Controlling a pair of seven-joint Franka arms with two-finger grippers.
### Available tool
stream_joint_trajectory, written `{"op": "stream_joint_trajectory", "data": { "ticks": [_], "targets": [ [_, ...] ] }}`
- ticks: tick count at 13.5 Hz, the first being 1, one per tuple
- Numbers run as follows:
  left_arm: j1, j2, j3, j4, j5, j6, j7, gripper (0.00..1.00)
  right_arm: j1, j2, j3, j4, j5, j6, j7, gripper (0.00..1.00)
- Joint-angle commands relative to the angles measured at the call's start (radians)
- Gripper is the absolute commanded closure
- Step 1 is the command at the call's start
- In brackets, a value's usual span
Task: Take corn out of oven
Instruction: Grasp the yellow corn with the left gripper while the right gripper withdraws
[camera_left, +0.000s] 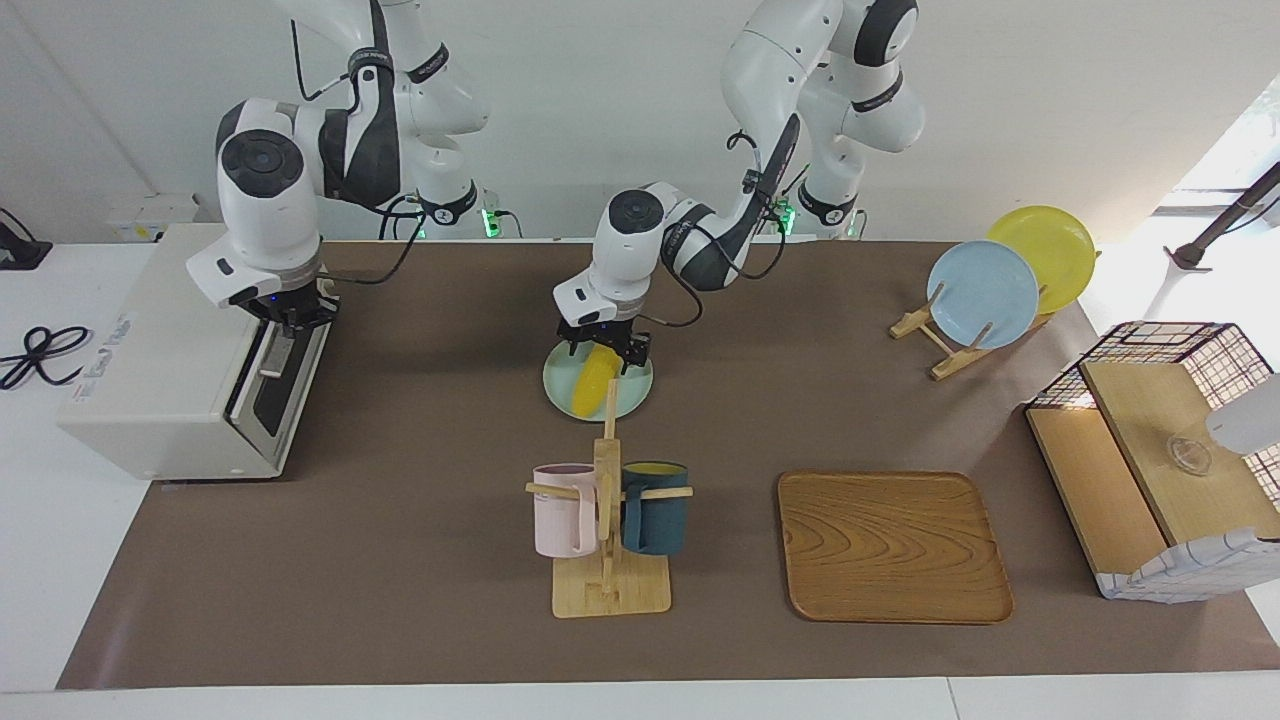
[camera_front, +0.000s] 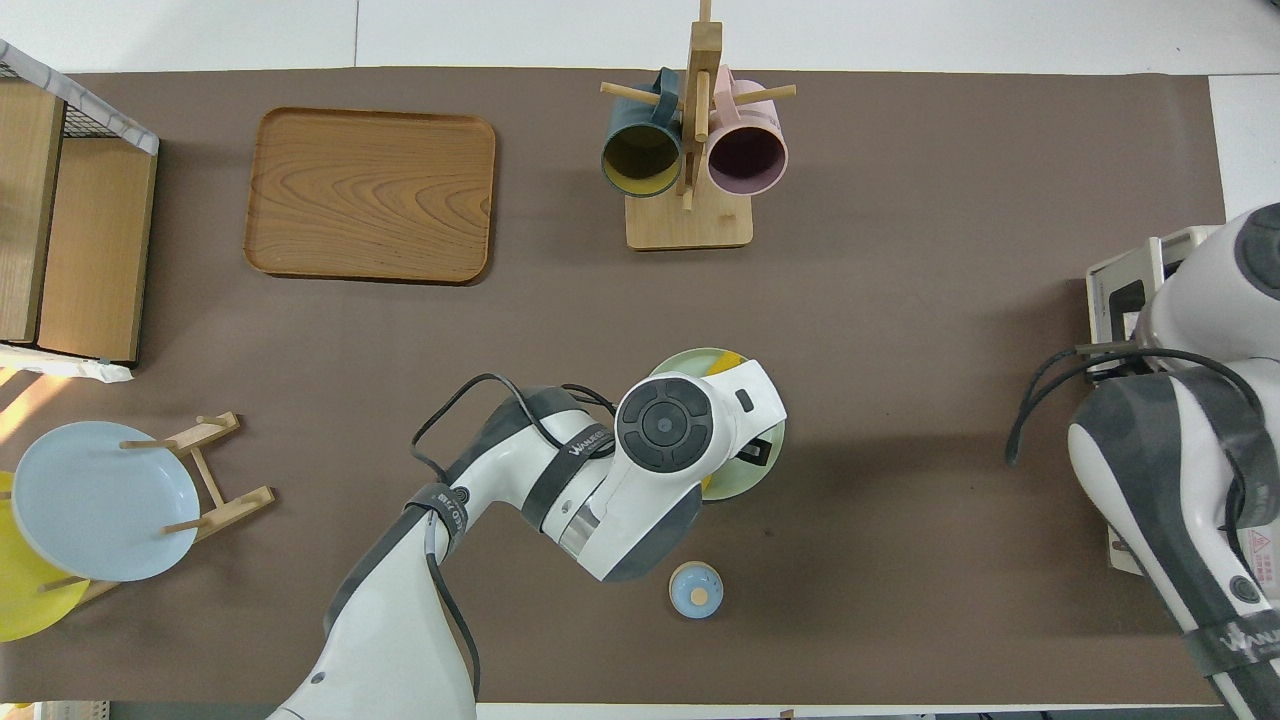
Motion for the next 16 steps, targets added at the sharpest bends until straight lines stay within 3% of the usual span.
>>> {"op": "stream_joint_trajectory", "data": {
  "ticks": [1, 3, 4, 7, 9, 12, 13, 14, 16],
  "targets": [
    [-0.028, 0.002, 0.023, -0.002, 0.039, 0.007, -0.033, 0.0, -0.02, 0.012, -0.002, -0.037, -0.02, 0.008, -0.019, 1.0],
    [-0.029, 0.002, 0.026, -0.007, 0.042, 0.007, -0.039, 0.1, -0.02, -0.007, -0.002, -0.035, -0.017, -0.011, -0.021, 1.0],
    [-0.029, 0.002, 0.026, -0.008, 0.042, 0.007, -0.039, 0.22, -0.02, -0.022, -0.002, -0.029, -0.01, -0.027, -0.031, 1.0],
    [-0.029, 0.002, 0.056, -0.007, 0.042, 0.004, -0.039, 0.78, -0.011, -0.021, 0.0, 0.093, 0.1, -0.151, -0.067, 1.0],
    [-0.029, 0.002, 0.074, 0.005, 0.042, -0.026, -0.039, 1.0, -0.006, -0.02, 0.007, 0.168, 0.182, -0.219, -0.067, 1.0],
    [-0.008, -0.017, 0.077, 0.053, 0.042, -0.112, -0.06, 1.0, 0.033, 0.019, 0.011, 0.317, 0.318, -0.316, -0.053, 1.0],
    [0.012, -0.055, 0.086, 0.054, 0.042, -0.14, -0.06, 1.0, 0.044, 0.041, 0.011, 0.366, 0.335, -0.346, -0.048, 0.91],
    [0.032, -0.088, 0.089, 0.053, 0.042, -0.177, -0.057, 1.0, 0.044, 0.056, 0.011, 0.395, 0.362, -0.36, -0.048, 0.73],
    [0.105, -0.146, 0.089, 0.053, 0.042, -0.25, -0.041, 1.0, 0.046, 0.061, 0.011, 0.403, 0.408, -0.368, -0.053, 0.64]
  ]
}}
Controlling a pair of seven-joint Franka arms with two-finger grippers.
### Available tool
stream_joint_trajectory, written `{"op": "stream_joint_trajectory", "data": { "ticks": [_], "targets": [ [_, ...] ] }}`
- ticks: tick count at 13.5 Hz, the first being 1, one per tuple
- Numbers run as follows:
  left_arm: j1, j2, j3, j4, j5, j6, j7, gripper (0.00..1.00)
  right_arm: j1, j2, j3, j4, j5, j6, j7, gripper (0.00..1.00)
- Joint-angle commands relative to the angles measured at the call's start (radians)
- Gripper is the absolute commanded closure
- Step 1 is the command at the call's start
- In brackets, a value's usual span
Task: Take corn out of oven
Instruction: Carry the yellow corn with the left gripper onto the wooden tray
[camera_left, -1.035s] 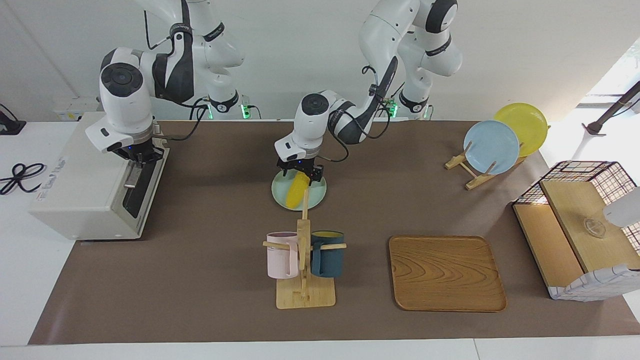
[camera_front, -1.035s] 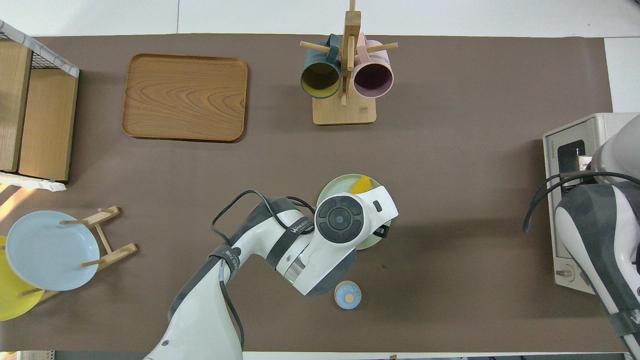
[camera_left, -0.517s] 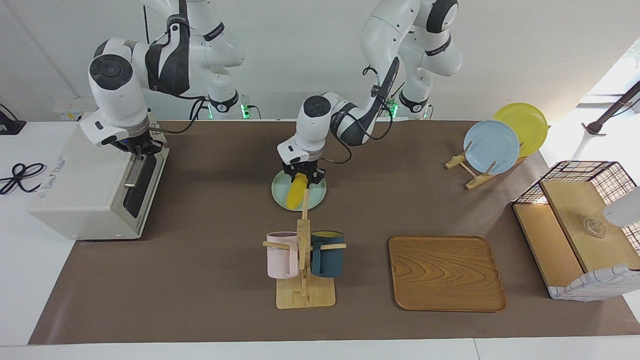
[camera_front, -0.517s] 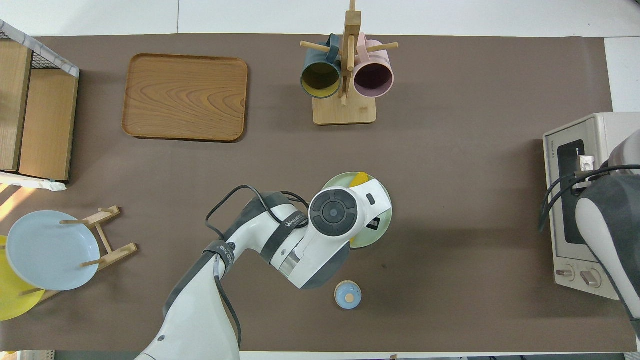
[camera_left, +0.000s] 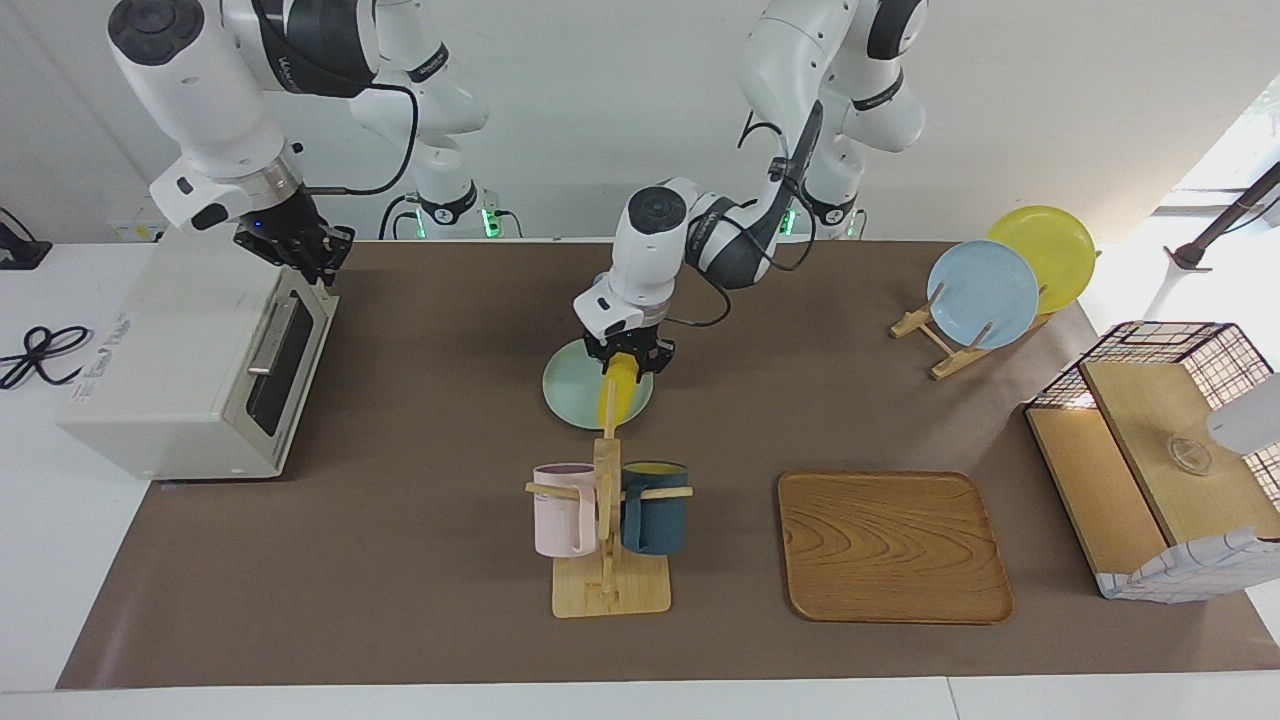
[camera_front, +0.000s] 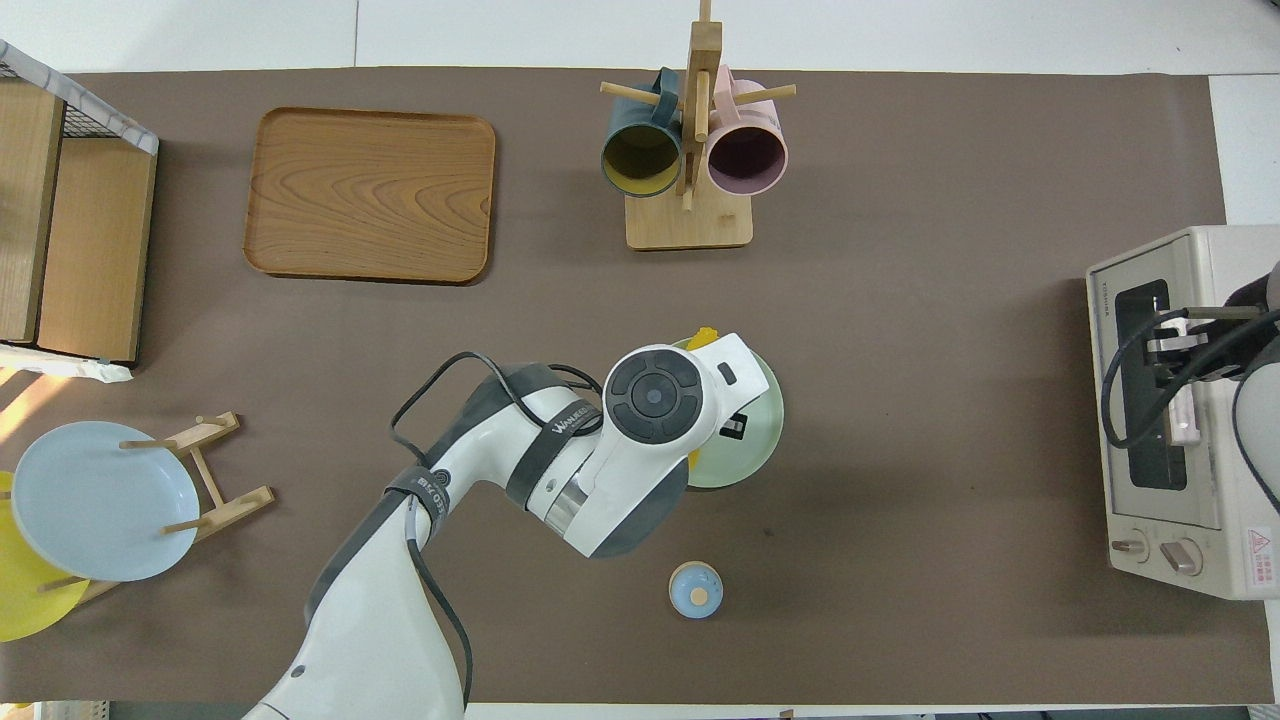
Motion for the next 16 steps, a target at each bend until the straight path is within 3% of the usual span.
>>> {"op": "stream_joint_trajectory", "data": {
  "ticks": [1, 2, 3, 9, 14, 16],
  "targets": [
    [0.112, -0.093, -0.003, -0.021, 0.022, -0.096, 0.021, 1.0, -0.008, 0.044, 0.002, 0.064, 0.051, -0.041, -0.017, 0.53],
    [0.164, -0.099, -0.003, -0.019, 0.022, -0.107, 0.044, 1.0, -0.007, 0.045, 0.002, 0.079, 0.055, -0.052, -0.017, 0.18],
    [0.216, -0.104, -0.003, -0.019, 0.022, -0.113, 0.07, 1.0, -0.002, 0.045, 0.01, 0.082, 0.056, -0.054, -0.019, 0.0],
    [0.563, -0.046, -0.004, 0.039, 0.022, -0.067, 0.363, 1.0, 0.039, 0.079, 0.019, 0.16, 0.046, -0.086, -0.017, 0.0],
    [0.628, 0.261, -0.004, 0.328, 0.019, -0.05, 0.403, 1.0, 0.044, 0.088, 0.021, 0.169, 0.04, -0.078, -0.017, 0.0],
    [0.631, 0.284, -0.004, 0.337, 0.022, 0.017, 0.403, 1.0, 0.043, 0.088, 0.021, 0.169, 0.037, -0.077, -0.016, 0.0]
  ]
}}
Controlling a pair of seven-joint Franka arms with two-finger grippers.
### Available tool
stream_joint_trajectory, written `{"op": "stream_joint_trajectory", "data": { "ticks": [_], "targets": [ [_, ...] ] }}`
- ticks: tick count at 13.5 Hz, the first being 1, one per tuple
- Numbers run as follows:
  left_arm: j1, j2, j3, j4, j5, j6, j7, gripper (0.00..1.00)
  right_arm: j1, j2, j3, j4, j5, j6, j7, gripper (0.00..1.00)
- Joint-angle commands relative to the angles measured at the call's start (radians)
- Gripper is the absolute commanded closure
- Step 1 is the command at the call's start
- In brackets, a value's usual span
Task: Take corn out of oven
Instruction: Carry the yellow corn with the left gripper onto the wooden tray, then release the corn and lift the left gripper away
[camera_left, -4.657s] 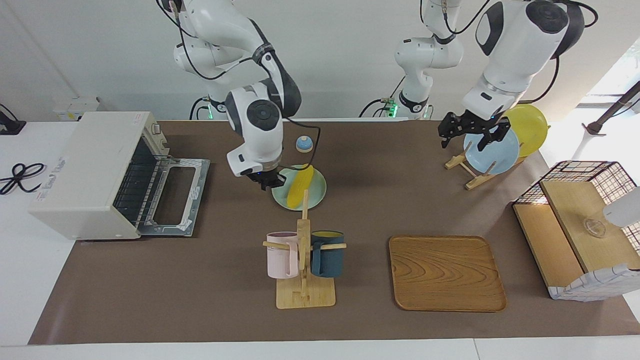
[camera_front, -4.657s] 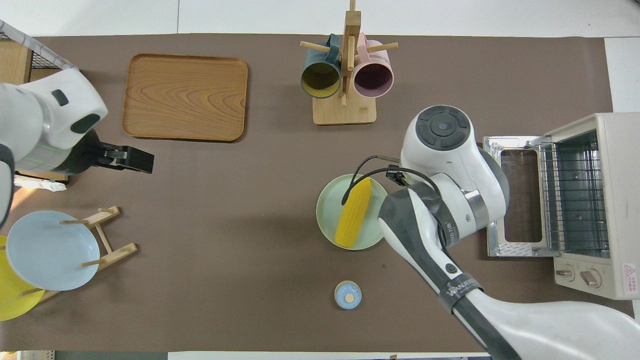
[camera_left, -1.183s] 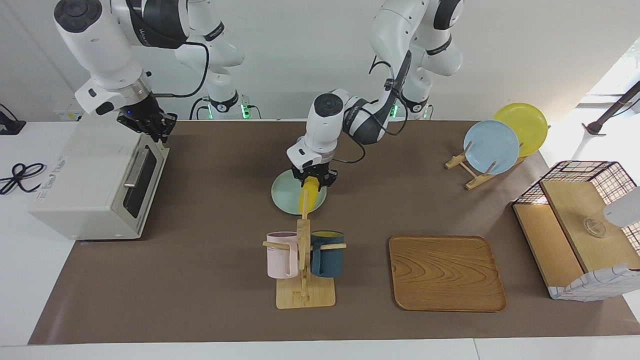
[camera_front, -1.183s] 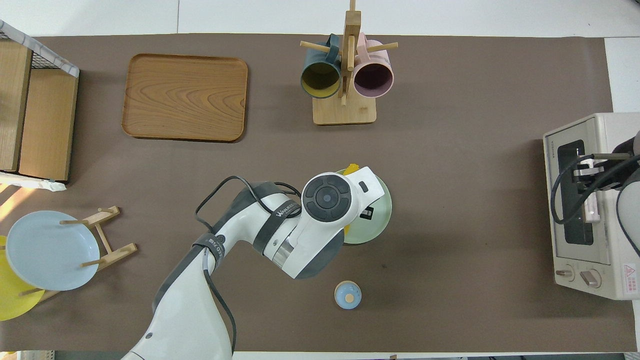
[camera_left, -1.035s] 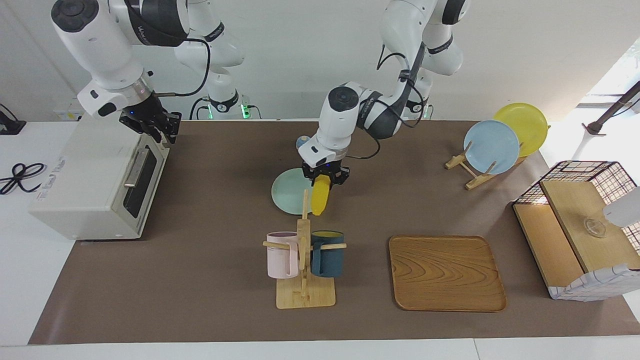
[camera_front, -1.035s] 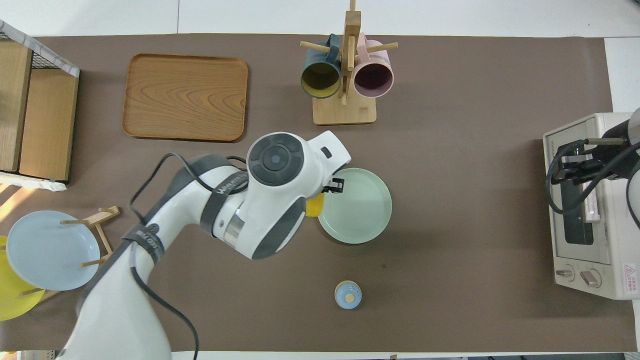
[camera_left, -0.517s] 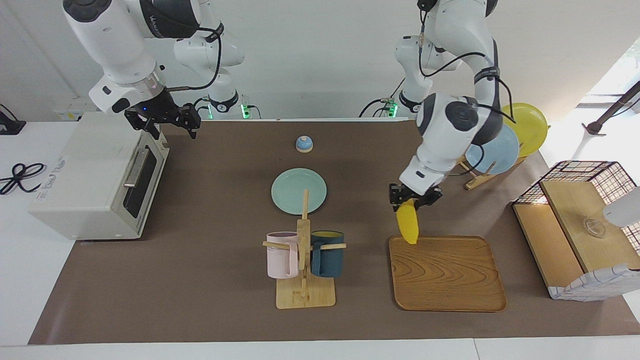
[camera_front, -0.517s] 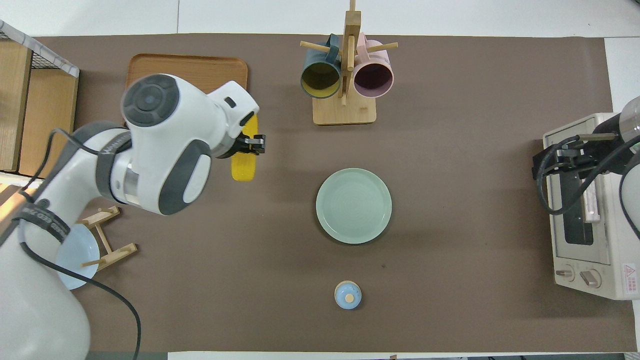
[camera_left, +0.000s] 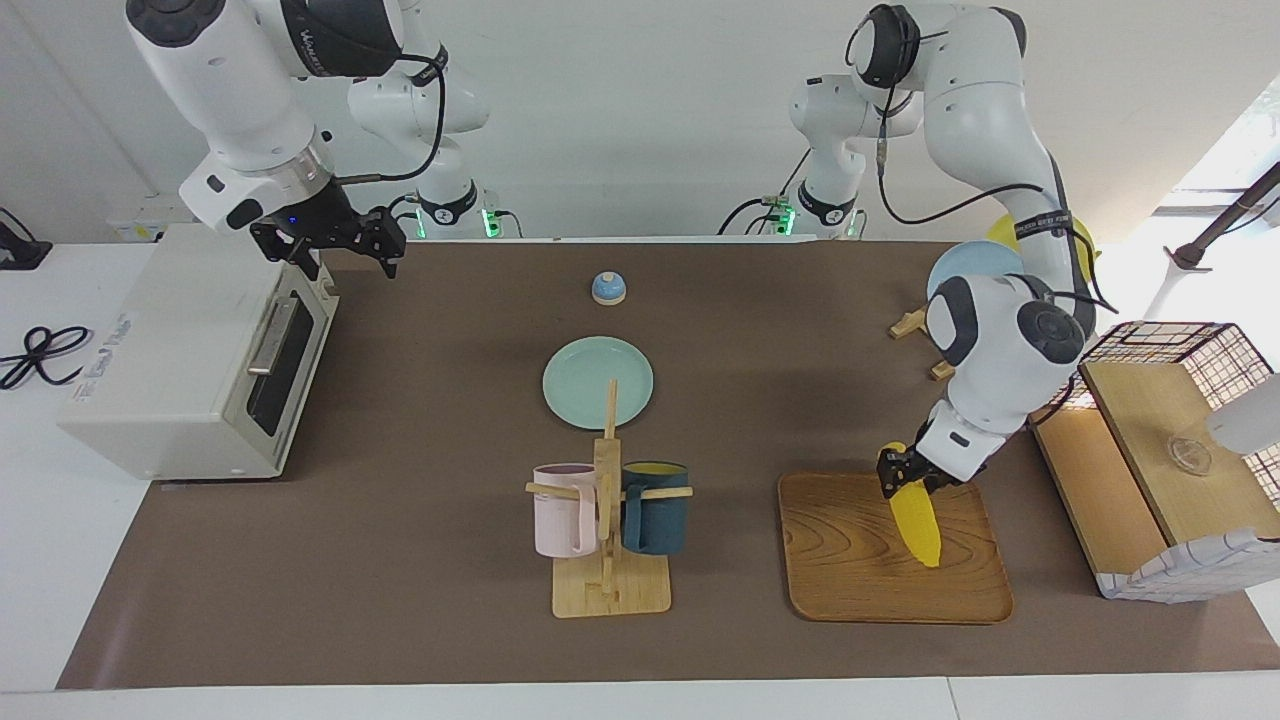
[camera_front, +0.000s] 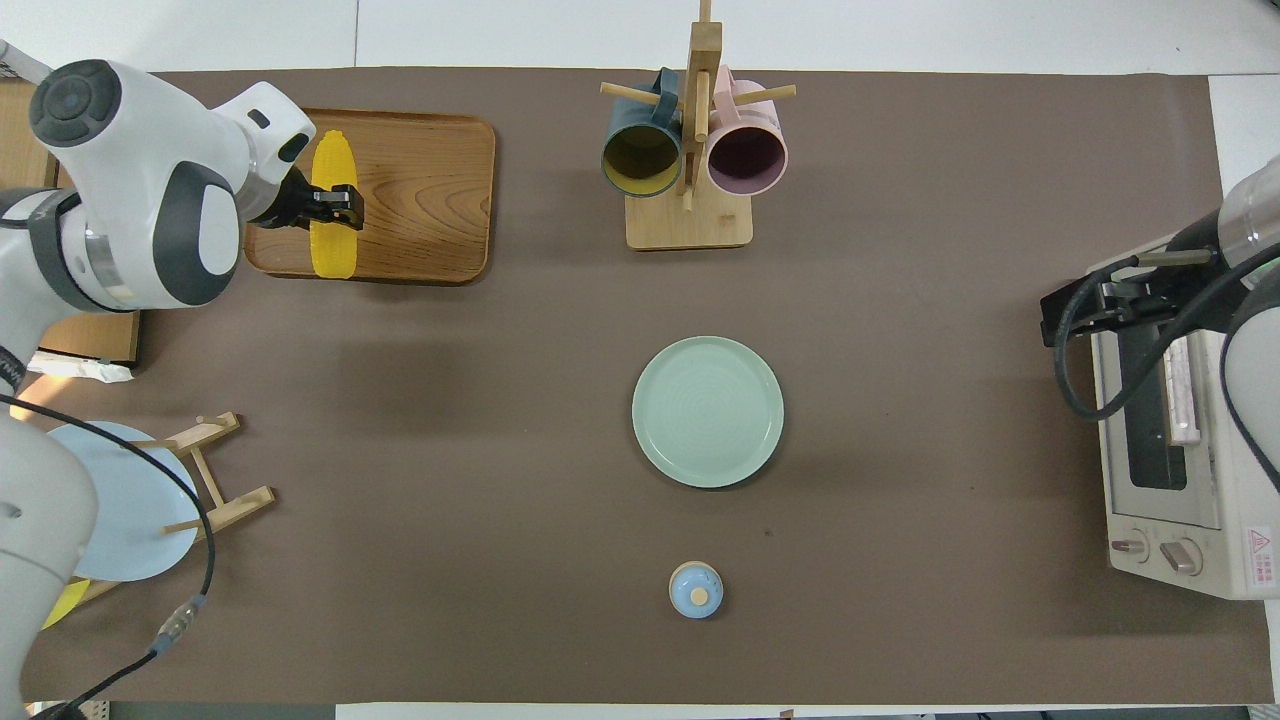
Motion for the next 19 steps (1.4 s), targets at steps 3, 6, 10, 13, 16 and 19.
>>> {"op": "stream_joint_trajectory", "data": {
  "ticks": [3, 6, 10, 13, 16, 19],
  "targets": [
    [0.005, 0.084, -0.01, 0.077, 0.011, 0.077, 0.0, 1.0, -0.018, 0.017, 0.007, 0.029, 0.004, -0.016, -0.018, 0.0],
    [-0.006, 0.107, -0.01, 0.074, 0.011, 0.12, 0.0, 1.0, -0.01, -0.002, 0.007, 0.012, 0.012, -0.008, -0.017, 0.0],
    [-0.005, 0.102, -0.008, 0.075, 0.017, 0.077, 0.005, 0.0, -0.016, -0.035, 0.007, -0.031, 0.009, 0.024, -0.018, 0.0],
    [-0.006, 0.047, -0.007, 0.074, 0.019, 0.004, -0.007, 0.0, -0.013, -0.035, 0.007, -0.033, 0.009, 0.025, -0.018, 0.0],
    [0.009, -0.078, 0.015, 0.063, 0.02, -0.149, -0.009, 0.0, -0.013, -0.035, 0.007, -0.031, 0.008, 0.025, -0.02, 0.0],
    [0.009, -0.209, 0.053, 0.063, 0.02, -0.343, -0.012, 0.0, -0.013, -0.035, 0.007, -0.031, 0.009, 0.025, -0.02, 0.0]
  ]
}}
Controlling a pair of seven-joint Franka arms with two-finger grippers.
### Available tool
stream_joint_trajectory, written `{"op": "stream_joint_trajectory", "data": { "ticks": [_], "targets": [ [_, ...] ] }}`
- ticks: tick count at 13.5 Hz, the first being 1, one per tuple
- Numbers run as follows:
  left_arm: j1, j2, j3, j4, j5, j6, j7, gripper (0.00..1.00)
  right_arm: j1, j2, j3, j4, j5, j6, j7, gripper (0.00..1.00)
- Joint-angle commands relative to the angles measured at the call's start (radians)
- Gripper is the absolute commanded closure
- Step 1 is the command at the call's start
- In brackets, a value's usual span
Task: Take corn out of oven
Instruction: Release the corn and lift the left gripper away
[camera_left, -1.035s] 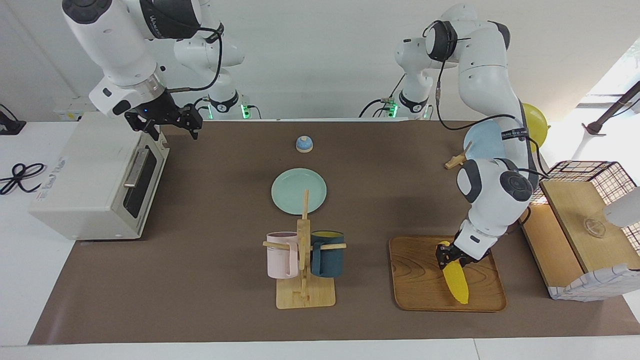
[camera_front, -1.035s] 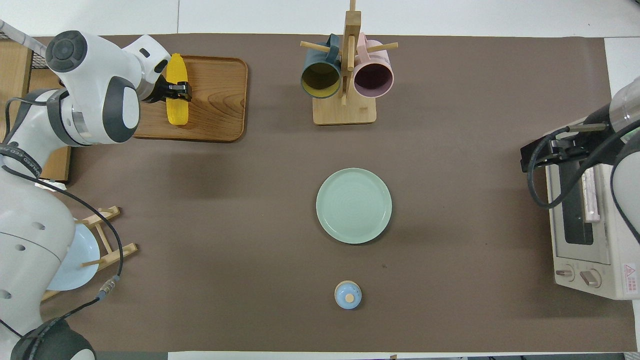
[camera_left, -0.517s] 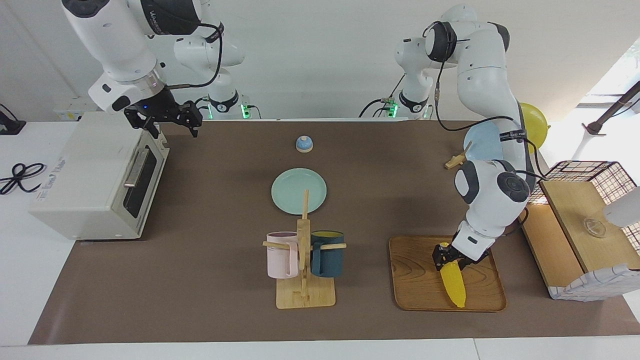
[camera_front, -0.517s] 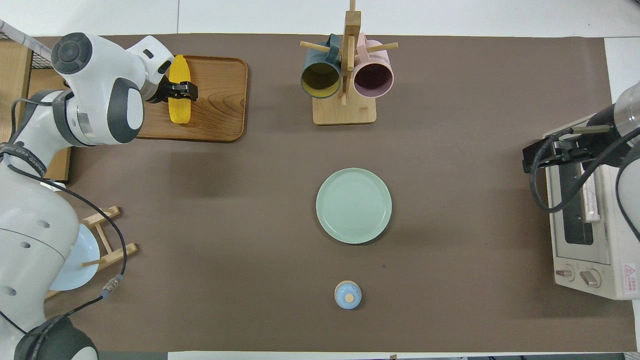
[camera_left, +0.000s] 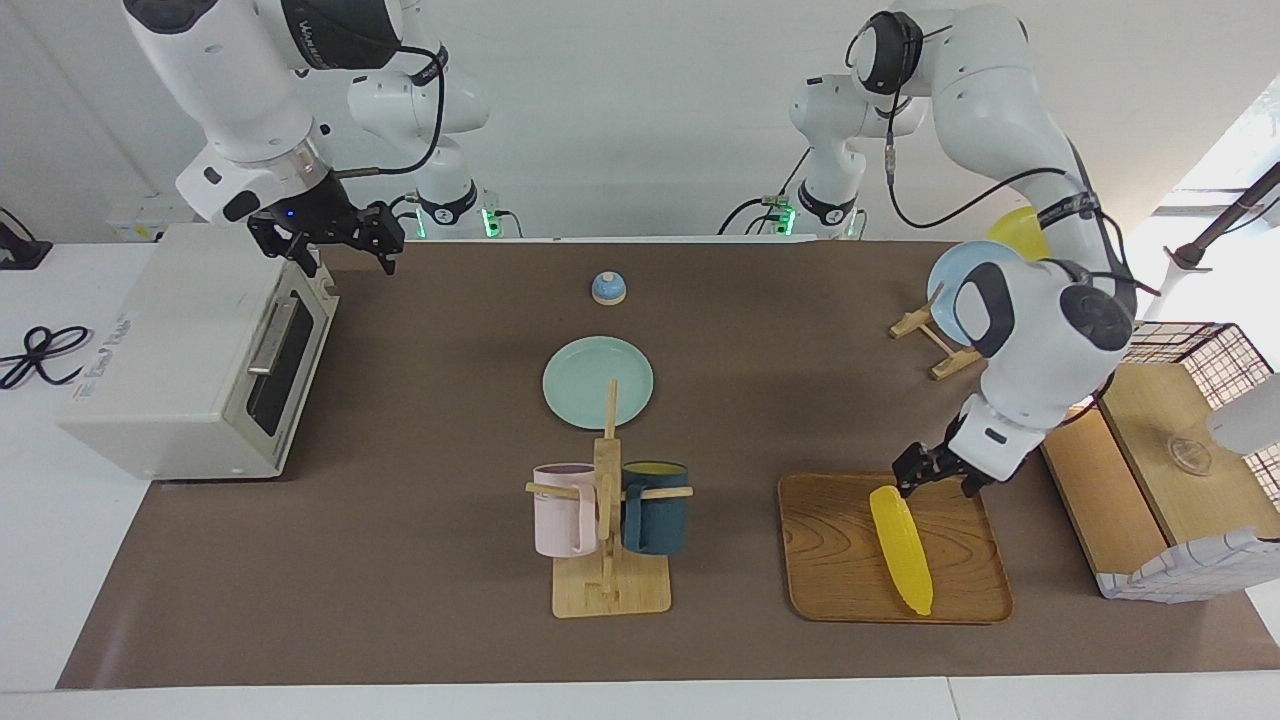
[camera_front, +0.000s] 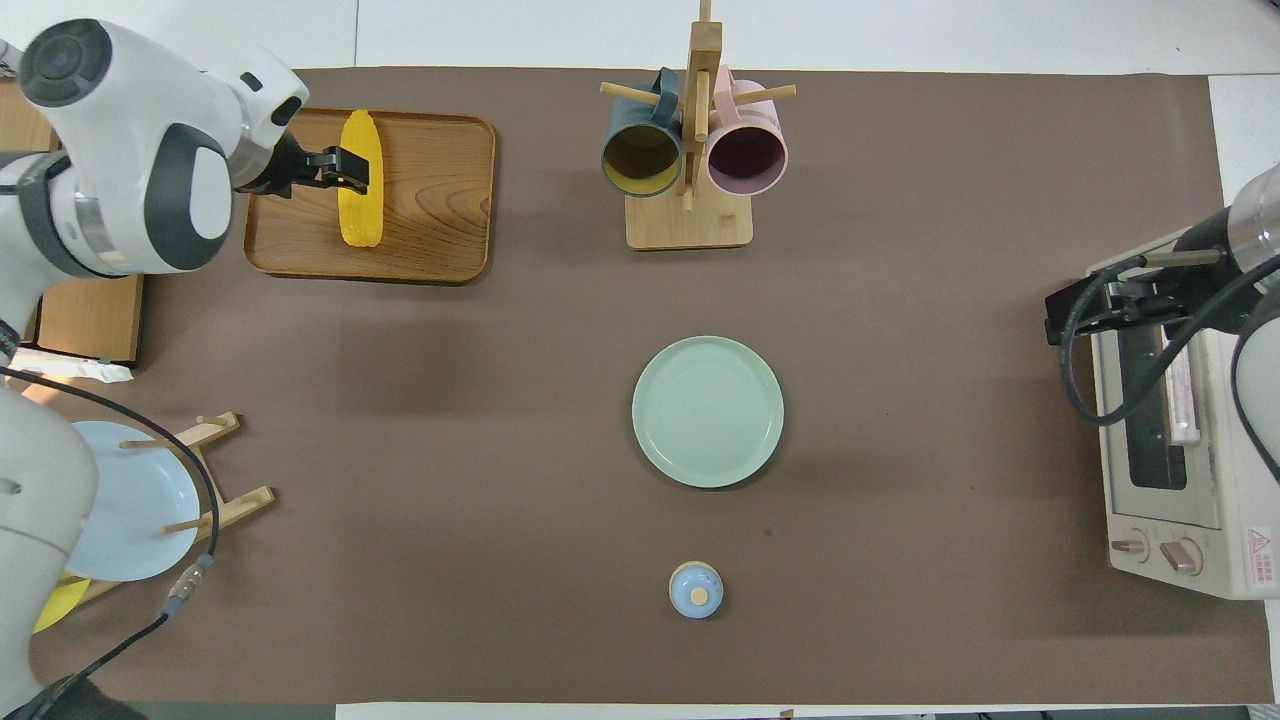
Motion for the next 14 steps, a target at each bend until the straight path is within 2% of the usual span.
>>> {"op": "stream_joint_trajectory", "data": {
  "ticks": [1, 4, 9, 12, 14],
  "targets": [
    [0.007, -0.135, 0.015, -0.03, 0.021, -0.173, -0.027, 0.0, -0.013, -0.023, 0.007, -0.028, 0.008, 0.021, -0.02, 0.0],
    [0.006, -0.244, 0.027, -0.057, 0.025, -0.325, -0.057, 0.0, -0.011, -0.023, 0.009, -0.03, 0.008, 0.025, -0.02, 0.0],
    [-0.005, -0.48, 0.027, -0.275, 0.051, -0.339, -0.056, 0.0, -0.013, -0.022, 0.009, -0.03, 0.009, 0.026, -0.022, 0.0],
    [-0.013, -0.548, 0.015, -0.355, 0.05, -0.344, -0.07, 0.0, -0.013, -0.022, 0.009, -0.03, 0.009, 0.026, -0.022, 0.0],
    [-0.005, -0.547, -0.013, -0.349, 0.059, -0.37, -0.065, 0.0, -0.013, -0.022, 0.009, -0.03, 0.009, 0.026, -0.022, 0.0]
  ]
}}
